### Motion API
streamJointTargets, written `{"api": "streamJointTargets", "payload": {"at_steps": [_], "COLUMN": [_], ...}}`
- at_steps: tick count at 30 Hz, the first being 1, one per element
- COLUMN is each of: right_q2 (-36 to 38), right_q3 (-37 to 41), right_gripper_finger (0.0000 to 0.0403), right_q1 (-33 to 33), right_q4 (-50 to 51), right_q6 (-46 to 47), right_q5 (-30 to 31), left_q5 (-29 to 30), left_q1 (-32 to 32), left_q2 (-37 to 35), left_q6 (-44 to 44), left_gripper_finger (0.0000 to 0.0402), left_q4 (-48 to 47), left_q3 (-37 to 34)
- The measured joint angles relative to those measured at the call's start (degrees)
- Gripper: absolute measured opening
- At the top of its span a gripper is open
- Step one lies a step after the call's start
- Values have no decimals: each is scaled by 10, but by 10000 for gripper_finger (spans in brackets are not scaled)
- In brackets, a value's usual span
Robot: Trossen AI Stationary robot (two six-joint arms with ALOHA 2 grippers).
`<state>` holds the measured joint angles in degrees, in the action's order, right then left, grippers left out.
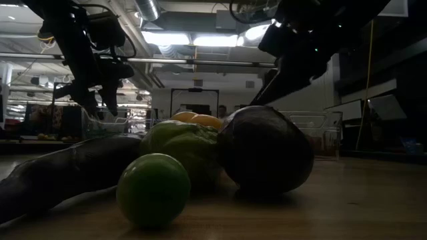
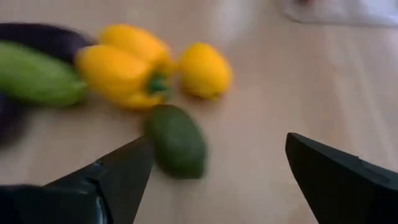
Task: Sort produce into baskets
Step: Put the green lime into the right transparent bin
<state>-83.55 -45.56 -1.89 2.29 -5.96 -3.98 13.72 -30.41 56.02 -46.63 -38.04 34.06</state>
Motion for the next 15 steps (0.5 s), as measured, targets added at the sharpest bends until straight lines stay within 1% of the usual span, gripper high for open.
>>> {"api": "streamJointTargets", "payload": {"at_steps": [3,6,12,15], "right_q2": [0,0,0,0], "right_q3": [0,-7,-54,-64], "right_gripper_finger": [363,363,363,363], "right_q1": [0,0,0,0], "right_q4": [-19,-28,8,25], "right_q6": [-33,-52,-72,-82], "right_q5": [-51,-80,-87,-87], "left_q5": [0,0,0,0], "left_q1": [0,0,0,0], "left_q2": [0,0,0,0], "left_q6": [0,1,1,1], "left_gripper_finger": [187,188,186,188], "left_q4": [0,0,0,0], "left_q3": [0,0,0,0]}}
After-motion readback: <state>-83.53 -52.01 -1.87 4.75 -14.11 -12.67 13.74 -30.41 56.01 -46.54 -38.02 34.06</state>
